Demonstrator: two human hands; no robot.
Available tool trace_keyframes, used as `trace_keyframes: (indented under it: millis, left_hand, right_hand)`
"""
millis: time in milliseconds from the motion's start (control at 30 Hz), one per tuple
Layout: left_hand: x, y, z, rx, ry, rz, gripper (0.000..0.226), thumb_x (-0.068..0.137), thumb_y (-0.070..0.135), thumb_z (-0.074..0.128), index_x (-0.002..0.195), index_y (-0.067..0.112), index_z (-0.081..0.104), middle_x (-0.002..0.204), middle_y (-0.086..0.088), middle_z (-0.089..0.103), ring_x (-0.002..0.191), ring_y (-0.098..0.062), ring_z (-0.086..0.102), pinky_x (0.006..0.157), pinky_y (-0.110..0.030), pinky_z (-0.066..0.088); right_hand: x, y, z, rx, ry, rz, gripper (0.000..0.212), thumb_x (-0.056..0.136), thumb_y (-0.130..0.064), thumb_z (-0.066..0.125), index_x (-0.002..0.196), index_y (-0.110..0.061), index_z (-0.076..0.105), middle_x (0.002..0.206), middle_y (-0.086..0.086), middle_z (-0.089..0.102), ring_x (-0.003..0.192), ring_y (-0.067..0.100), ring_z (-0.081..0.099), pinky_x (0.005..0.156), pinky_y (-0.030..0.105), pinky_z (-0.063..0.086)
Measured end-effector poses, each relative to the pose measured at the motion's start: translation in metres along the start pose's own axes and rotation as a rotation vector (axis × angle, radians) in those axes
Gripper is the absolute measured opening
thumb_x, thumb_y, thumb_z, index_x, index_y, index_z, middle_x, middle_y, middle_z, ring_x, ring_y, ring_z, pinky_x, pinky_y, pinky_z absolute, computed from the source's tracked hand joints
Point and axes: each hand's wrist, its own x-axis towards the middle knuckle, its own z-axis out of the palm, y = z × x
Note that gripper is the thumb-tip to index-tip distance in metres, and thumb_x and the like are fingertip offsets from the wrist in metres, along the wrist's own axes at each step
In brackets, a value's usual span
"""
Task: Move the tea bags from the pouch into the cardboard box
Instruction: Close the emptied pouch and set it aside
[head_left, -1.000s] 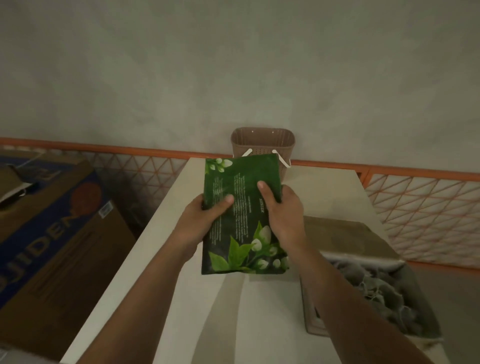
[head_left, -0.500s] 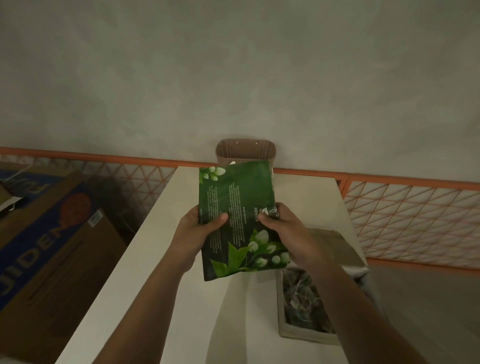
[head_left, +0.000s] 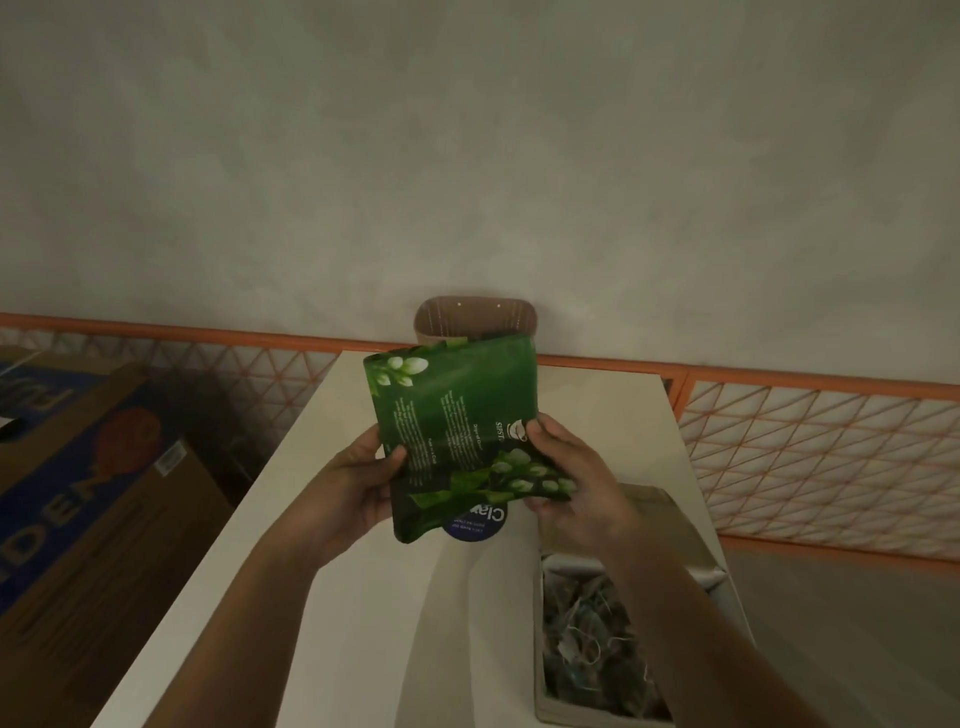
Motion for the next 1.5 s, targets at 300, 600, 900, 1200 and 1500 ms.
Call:
trace_keyframes:
  millis: [300,600,900,1200,1500]
  left_hand:
    - [0.009,0.007,0.008,-0.114,-0.036,-0.165,0.044,0.087,0.001,0.043,0.128,0.004,0.061,0.110,-0.020,0.073,0.079,-0.030,0.076,0.055,-0.031,0.061]
    - [0.031,0.038,0.009,0.630,-0.369,-0.309,0.101,0.062,0.086,0.068,0.135,0.018,0.056,0.129,-0.009,0.068,0.119,-0.029,0.066,0.093,-0.048,0.057]
    - [0.047,0.026,0.034,0.530,-0.282,-0.217,0.104,0.040,0.070,0.091,0.125,0.015,0.065,0.116,-0.008,0.076,0.106,-0.026,0.073,0.087,-0.037,0.060]
    - [0.063,-0.010,0.062,0.481,0.059,0.139,0.068,0.063,0.038,0.087,0.124,0.020,0.065,0.109,0.001,0.077,0.096,-0.018,0.075,0.082,-0.037,0.061]
    - [0.065,-0.018,0.112,0.300,-0.062,-0.094,0.058,0.074,0.059,0.072,0.120,0.024,0.067,0.107,-0.004,0.078,0.098,-0.027,0.075,0.093,-0.047,0.057]
  right_hand:
    - [0.026,-0.010,-0.004,0.044,0.037,-0.077,0.027,0.104,-0.011,0.033,0.102,-0.012,0.060,0.073,0.007,0.065,0.045,0.011,0.052,0.037,0.017,0.036]
    - [0.056,-0.038,0.010,-0.284,0.029,-0.019,0.020,0.096,-0.023,0.049,0.097,-0.010,0.063,0.098,0.018,0.053,0.093,0.040,0.050,0.081,0.048,0.035]
    - [0.051,-0.039,0.022,0.098,0.146,0.061,0.039,0.096,-0.030,0.043,0.099,-0.008,0.076,0.100,0.015,0.073,0.092,0.030,0.071,0.074,0.040,0.060]
    - [0.025,-0.003,0.046,-0.151,0.479,-0.108,0.061,0.084,-0.069,0.049,0.121,-0.021,0.060,0.107,0.002,0.072,0.095,0.020,0.071,0.080,0.034,0.058]
    - [0.003,-0.012,0.005,-0.739,0.775,-0.376,0.032,0.104,-0.045,0.031,0.095,-0.021,0.051,0.077,-0.008,0.059,0.065,0.000,0.060,0.058,0.016,0.051]
